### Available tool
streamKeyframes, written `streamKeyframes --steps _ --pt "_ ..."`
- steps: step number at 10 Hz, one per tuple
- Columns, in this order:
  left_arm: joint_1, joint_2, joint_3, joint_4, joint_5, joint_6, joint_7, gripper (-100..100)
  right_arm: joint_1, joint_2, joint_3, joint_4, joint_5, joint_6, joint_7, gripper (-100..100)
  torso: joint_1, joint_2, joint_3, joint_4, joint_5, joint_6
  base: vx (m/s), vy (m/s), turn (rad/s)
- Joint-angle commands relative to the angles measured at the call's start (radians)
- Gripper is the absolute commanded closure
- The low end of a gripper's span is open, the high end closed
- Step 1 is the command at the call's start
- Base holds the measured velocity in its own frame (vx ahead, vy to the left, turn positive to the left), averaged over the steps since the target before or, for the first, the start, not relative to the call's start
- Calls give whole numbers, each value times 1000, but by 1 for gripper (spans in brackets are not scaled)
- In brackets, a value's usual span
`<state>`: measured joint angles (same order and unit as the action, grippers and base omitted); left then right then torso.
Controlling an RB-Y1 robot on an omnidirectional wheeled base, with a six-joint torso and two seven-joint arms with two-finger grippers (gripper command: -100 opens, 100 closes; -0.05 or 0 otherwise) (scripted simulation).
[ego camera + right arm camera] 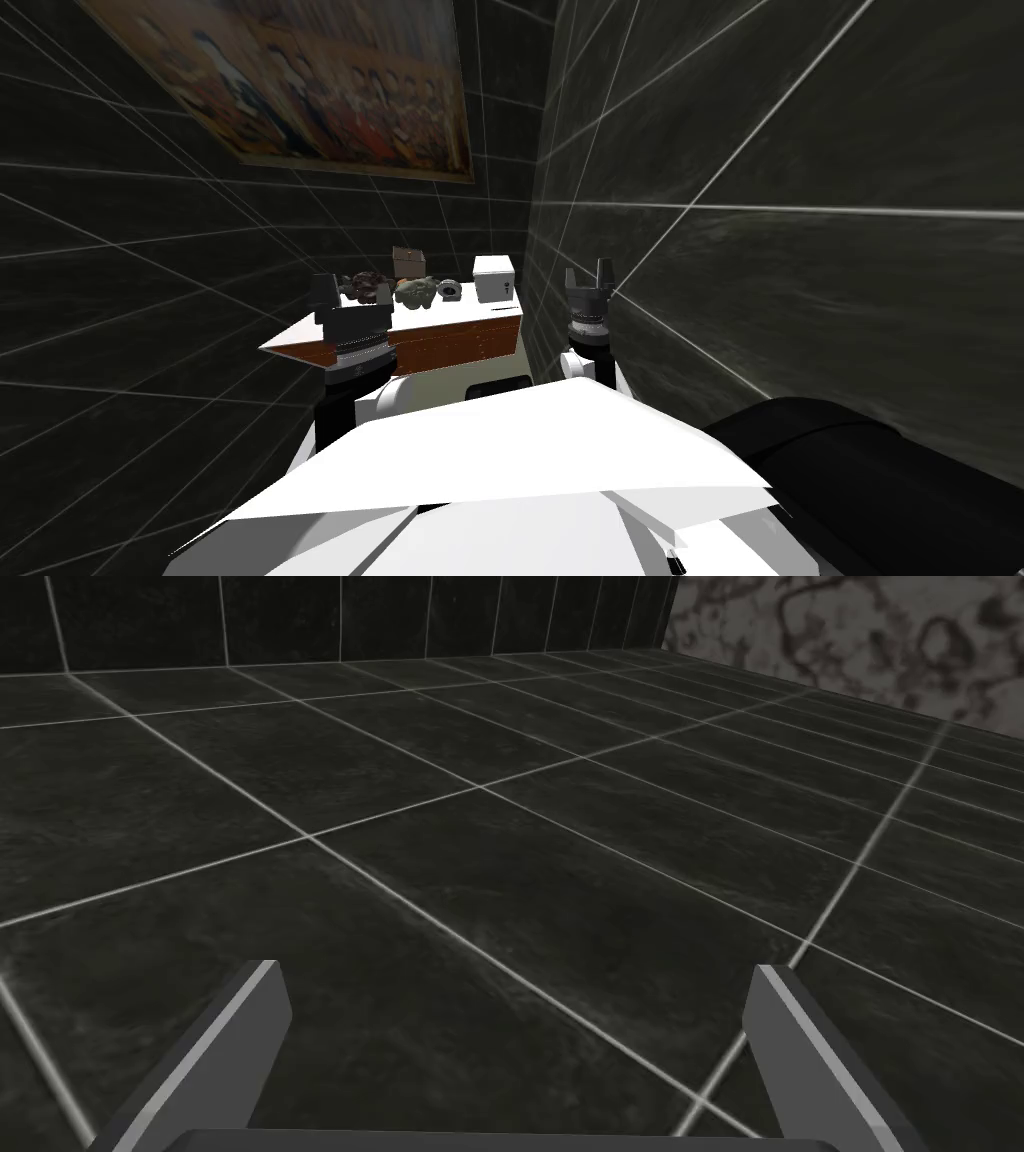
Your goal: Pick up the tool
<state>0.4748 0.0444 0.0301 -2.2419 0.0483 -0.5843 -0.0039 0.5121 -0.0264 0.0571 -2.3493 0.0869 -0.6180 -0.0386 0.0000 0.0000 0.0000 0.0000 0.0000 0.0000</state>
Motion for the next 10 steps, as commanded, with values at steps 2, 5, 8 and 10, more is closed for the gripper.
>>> streamKeyframes --steps 2,5,8,10 --pt "0 0 0 0 0 0 0 0 2 -69 6 33 21 -30 -35 -100 1 0 0 0 0 0 -8 34 117" --pt "0 0 0 0 0 0 0 0 0 -156 2 95 70 -67 -80 -100 3 0 0 0 1 0 3 61 130" --pt "0 0 0 0 0 0 0 0 -6 -255 -6 186 150 -105 -125 -100 5 -1 -1 0 1 0 18 80 192" --pt "0 0 0 0 0 0 0 0 -7 -305 -9 222 188 -118 -140 -100 3 -1 -1 0 1 0 12 48 133"
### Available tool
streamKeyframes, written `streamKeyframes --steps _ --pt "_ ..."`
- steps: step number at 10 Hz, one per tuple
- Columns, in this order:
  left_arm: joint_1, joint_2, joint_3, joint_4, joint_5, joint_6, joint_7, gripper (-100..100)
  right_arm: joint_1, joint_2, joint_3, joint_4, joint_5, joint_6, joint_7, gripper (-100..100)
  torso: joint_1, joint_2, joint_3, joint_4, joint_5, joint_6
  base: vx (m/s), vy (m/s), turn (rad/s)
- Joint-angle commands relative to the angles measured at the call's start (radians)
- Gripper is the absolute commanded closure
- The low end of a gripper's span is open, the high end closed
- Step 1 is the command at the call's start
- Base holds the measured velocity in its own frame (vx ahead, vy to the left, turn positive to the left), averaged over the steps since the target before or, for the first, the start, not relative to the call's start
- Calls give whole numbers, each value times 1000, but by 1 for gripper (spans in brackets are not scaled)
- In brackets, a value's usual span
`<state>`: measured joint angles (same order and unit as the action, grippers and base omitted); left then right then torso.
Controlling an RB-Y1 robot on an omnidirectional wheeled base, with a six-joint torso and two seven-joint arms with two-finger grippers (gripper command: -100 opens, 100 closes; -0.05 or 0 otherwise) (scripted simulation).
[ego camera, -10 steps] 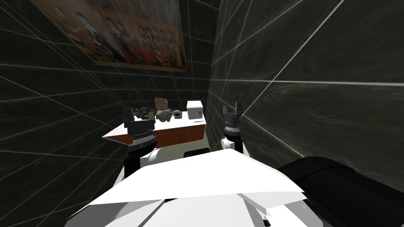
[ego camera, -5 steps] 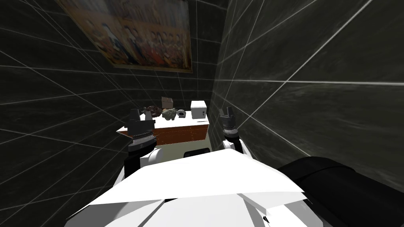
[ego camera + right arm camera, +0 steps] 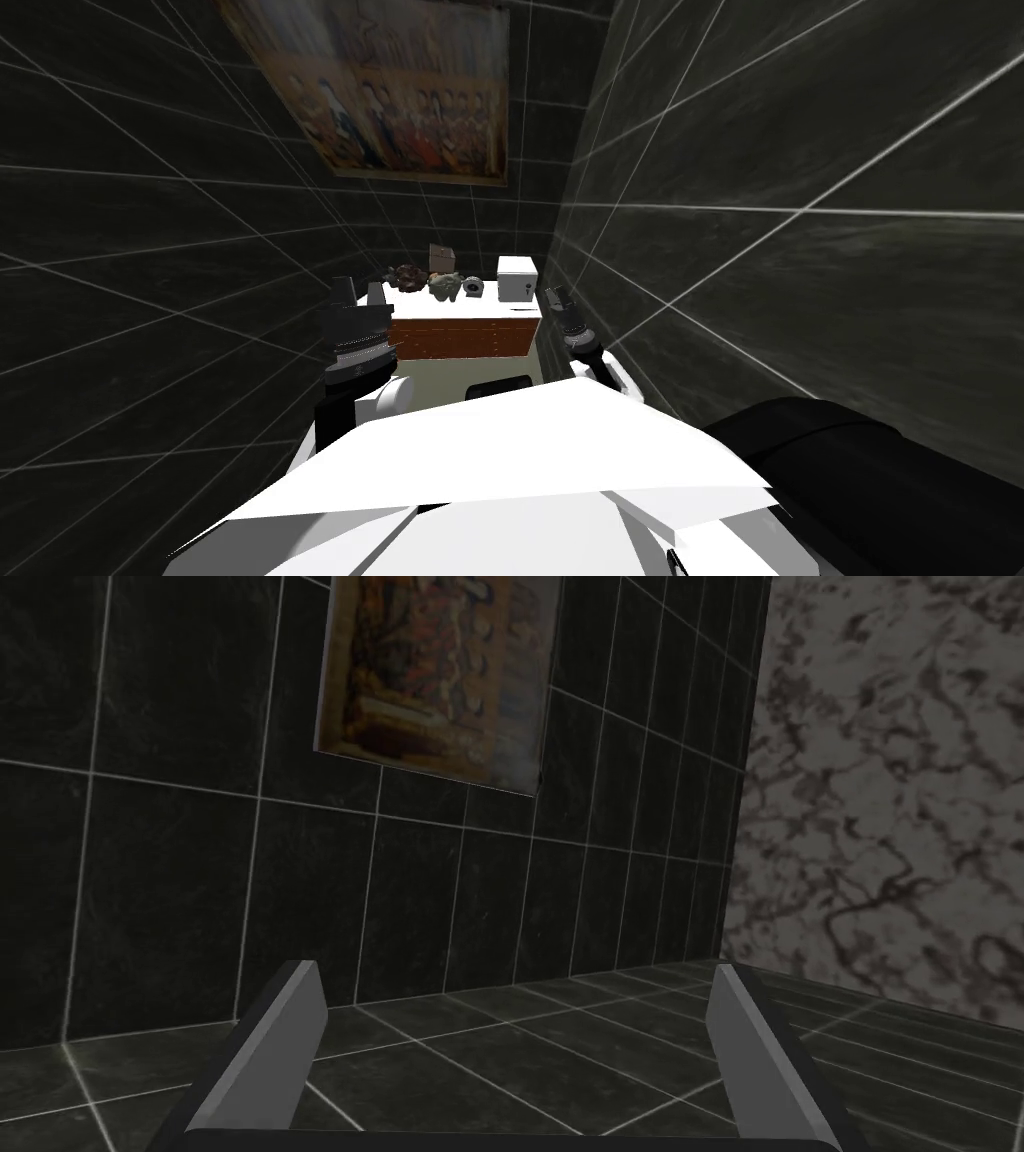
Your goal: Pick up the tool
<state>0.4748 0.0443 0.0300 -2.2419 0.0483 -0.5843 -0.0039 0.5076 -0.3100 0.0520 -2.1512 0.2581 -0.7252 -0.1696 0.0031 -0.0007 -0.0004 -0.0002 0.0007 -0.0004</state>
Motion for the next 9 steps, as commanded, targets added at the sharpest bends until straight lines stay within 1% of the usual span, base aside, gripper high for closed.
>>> streamKeyframes --steps 1,2,3,4,5,6,7,8,9 --pt "0 0 0 0 0 0 0 0 -5 -50 -6 50 50 -23 -22 -100 0 0 0 0 0 0 21 69 284" --pt "0 0 0 0 0 0 0 0 -5 -62 -6 62 55 -23 -22 -100 1 0 0 0 0 0 21 56 51" --pt "0 0 0 0 0 0 0 0 -7 -101 -8 93 97 -35 -34 -100 0 0 0 0 0 1 21 69 145" --pt "0 0 0 0 0 0 0 0 -9 -130 -9 133 124 -45 -45 -100 1 0 0 0 0 0 41 82 227" --pt "0 0 0 0 0 0 0 0 -9 -148 -9 147 141 -45 -45 -100 2 -1 -1 0 0 0 38 60 119" --pt "0 0 0 0 0 0 0 0 -10 -183 -11 186 177 -55 -55 -100 1 -1 -1 0 0 1 22 60 199" --pt "0 0 0 0 0 0 0 0 -10 -192 -11 192 189 -55 -55 -100 1 -1 0 0 0 0 24 44 98" --pt "0 0 0 0 0 0 0 0 -12 -232 -13 238 226 -64 -63 -100 0 0 0 0 0 1 42 60 184" --pt "0 0 0 0 0 0 0 0 -12 -236 -13 238 239 -64 -63 -100 0 -1 -1 0 0 0 32 50 100"
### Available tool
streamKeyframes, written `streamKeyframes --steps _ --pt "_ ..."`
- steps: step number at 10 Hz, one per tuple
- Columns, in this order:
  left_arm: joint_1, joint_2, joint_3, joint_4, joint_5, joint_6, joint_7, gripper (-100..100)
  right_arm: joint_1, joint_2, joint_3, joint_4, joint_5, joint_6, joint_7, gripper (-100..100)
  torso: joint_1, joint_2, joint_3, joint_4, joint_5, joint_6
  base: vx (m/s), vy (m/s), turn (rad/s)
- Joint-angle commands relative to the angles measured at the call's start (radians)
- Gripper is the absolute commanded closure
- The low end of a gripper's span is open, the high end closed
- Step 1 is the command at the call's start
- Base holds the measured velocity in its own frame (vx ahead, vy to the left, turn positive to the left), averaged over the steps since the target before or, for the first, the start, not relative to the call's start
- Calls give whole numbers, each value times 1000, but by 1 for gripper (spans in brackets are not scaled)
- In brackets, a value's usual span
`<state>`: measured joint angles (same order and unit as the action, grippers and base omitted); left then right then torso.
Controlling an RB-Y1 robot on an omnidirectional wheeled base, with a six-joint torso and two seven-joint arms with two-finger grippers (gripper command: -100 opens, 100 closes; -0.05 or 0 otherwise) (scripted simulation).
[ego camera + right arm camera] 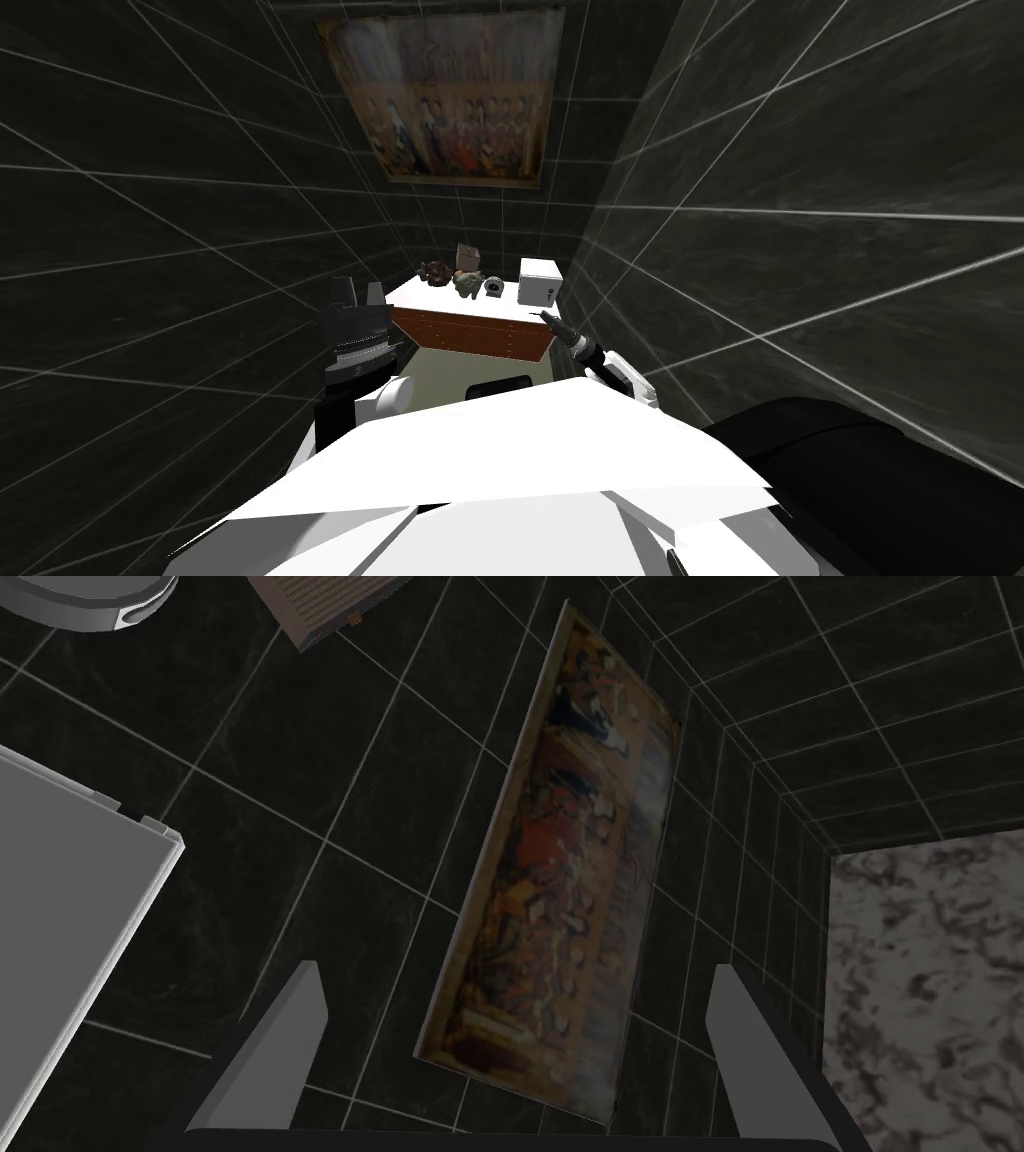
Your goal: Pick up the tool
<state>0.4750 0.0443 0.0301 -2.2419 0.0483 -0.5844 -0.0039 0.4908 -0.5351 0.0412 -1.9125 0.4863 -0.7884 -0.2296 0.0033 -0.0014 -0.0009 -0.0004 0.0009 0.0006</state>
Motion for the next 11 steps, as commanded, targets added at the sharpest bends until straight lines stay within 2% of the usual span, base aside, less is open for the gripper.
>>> streamKeyframes --steps 1,2,3,4,5,6,7,8,9,10,11 --pt "0 0 0 0 0 0 0 0 2 -50 -5 47 50 -9 -10 -100 0 0 0 0 0 0 24 58 192" --pt "0 0 0 0 0 0 0 0 2 -55 -5 47 65 -9 -10 -100 0 0 0 0 0 -1 23 50 102" --pt "0 0 0 0 0 0 0 0 0 -97 -7 86 104 -16 -15 -100 0 1 0 0 0 0 39 64 169" --pt "0 0 0 0 0 0 0 0 0 -98 -7 96 122 -16 -15 -100 1 0 0 0 0 -1 37 47 117" --pt "0 0 0 0 0 0 0 0 -2 -140 -10 134 155 -22 -19 -100 0 0 0 0 0 0 53 50 237" --pt "0 0 0 0 0 0 0 0 -2 -140 -10 146 180 -22 -19 -100 0 -1 0 0 0 -1 45 41 111" --pt "0 0 0 0 0 0 0 0 -3 -180 -11 196 210 -28 -22 -100 0 -1 0 0 0 0 43 57 173" --pt "0 0 0 0 0 0 0 0 -3 -180 -11 197 240 -28 -22 -100 0 -1 0 0 0 0 48 47 123" --pt "0 0 0 0 0 0 0 0 -5 -218 -13 243 273 -33 -24 -100 0 -1 0 0 0 0 60 50 216" --pt "0 0 0 0 0 0 0 0 -5 -218 -13 247 300 -33 -24 -100 0 -1 -1 0 0 0 46 42 113" --pt "0 0 0 0 0 0 0 0 -6 -254 -13 288 331 -39 -26 -100 0 -1 0 0 0 0 54 55 230"
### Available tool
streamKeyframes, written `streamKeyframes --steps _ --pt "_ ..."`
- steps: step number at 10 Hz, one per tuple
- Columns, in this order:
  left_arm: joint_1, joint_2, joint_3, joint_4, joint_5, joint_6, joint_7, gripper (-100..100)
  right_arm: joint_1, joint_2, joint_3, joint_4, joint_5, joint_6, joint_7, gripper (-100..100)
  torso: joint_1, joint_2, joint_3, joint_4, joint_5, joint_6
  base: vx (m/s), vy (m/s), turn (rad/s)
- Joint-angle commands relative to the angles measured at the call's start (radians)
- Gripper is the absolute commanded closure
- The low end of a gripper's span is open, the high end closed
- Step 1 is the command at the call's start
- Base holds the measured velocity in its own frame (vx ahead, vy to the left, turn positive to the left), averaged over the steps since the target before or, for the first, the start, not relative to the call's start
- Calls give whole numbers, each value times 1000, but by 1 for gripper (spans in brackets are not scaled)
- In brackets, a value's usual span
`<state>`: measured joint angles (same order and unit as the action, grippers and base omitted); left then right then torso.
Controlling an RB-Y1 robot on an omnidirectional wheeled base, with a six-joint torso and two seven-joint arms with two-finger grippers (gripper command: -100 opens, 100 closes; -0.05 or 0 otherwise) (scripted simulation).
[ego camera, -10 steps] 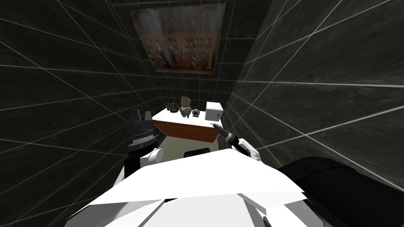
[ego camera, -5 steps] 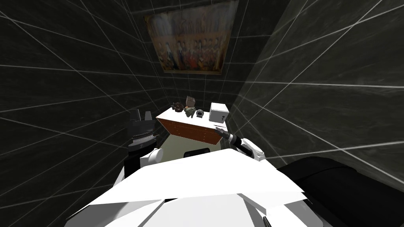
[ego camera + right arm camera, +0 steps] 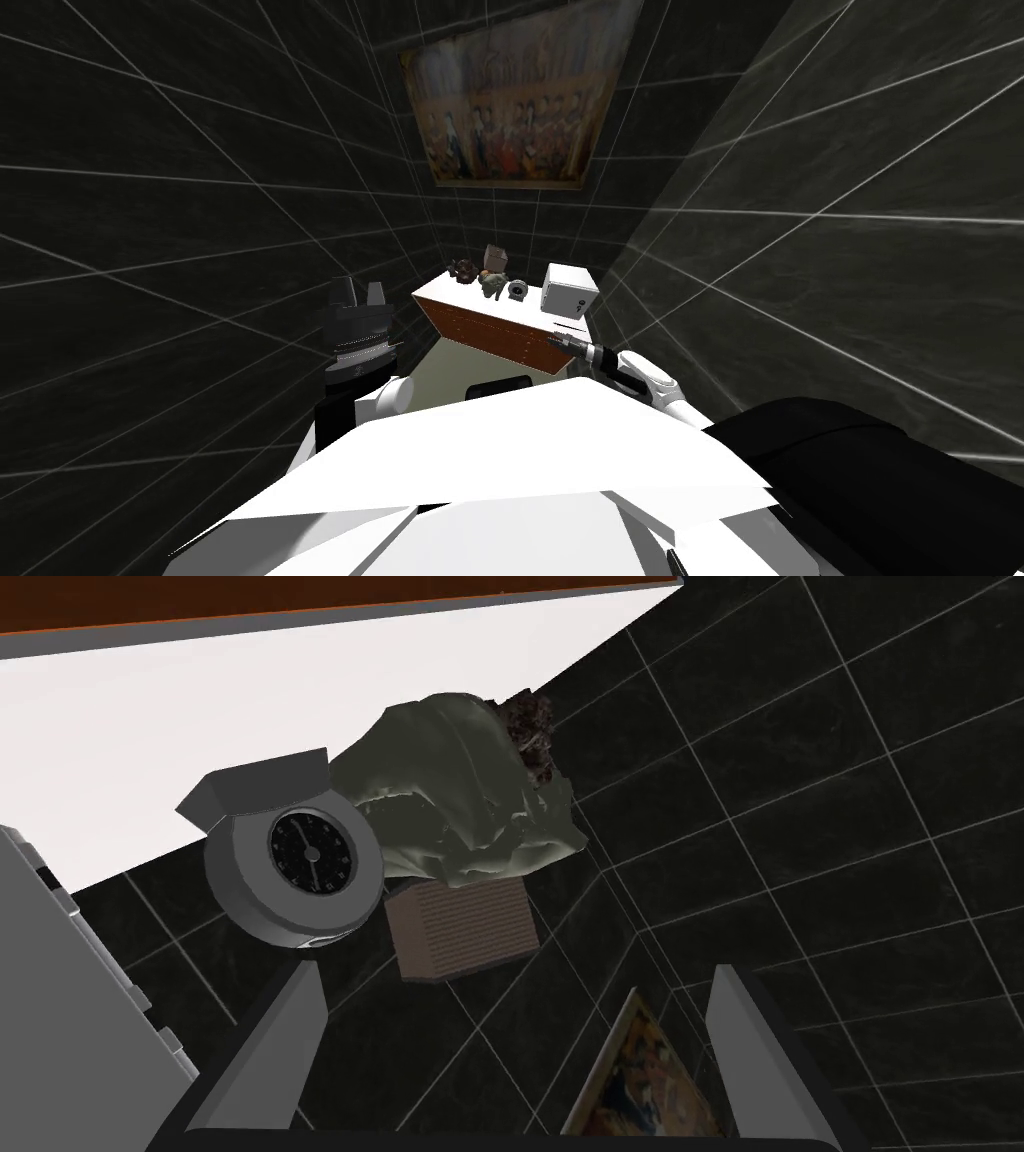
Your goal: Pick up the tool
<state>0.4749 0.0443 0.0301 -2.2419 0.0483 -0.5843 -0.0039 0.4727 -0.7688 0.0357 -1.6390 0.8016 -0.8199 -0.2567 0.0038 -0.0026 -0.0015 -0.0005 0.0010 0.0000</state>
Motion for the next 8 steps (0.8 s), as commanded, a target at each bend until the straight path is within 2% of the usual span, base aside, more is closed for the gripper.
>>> streamKeyframes --steps 1,2,3,4,5,6,7,8 --pt "0 0 0 0 0 0 0 0 12 -21 -8 24 48 -7 1 -100 0 0 0 0 0 0 54 47 111" --pt "0 0 0 0 0 0 0 0 12 -55 -7 63 80 -13 -1 -100 0 1 0 0 0 1 59 56 191" --pt "0 0 0 0 0 0 0 0 12 -55 -7 74 110 -13 -1 -100 0 0 0 0 0 0 52 40 106" --pt "0 0 0 0 0 0 0 0 12 -87 -5 114 142 -19 -2 -100 -1 1 0 0 0 1 54 65 215" --pt "0 0 0 0 0 0 0 0 12 -87 -5 123 171 -19 -2 -100 1 0 0 0 0 0 51 50 113" --pt "0 0 0 0 0 0 0 0 14 -117 -2 165 205 -24 -2 -100 0 1 0 0 0 1 67 49 188" --pt "0 0 0 0 0 0 0 0 14 -117 -2 172 232 -24 -2 -100 0 0 0 0 0 0 54 36 105" --pt "0 0 0 0 0 0 0 0 16 -147 1 210 263 -29 -1 -100 0 1 0 0 0 1 49 53 189"
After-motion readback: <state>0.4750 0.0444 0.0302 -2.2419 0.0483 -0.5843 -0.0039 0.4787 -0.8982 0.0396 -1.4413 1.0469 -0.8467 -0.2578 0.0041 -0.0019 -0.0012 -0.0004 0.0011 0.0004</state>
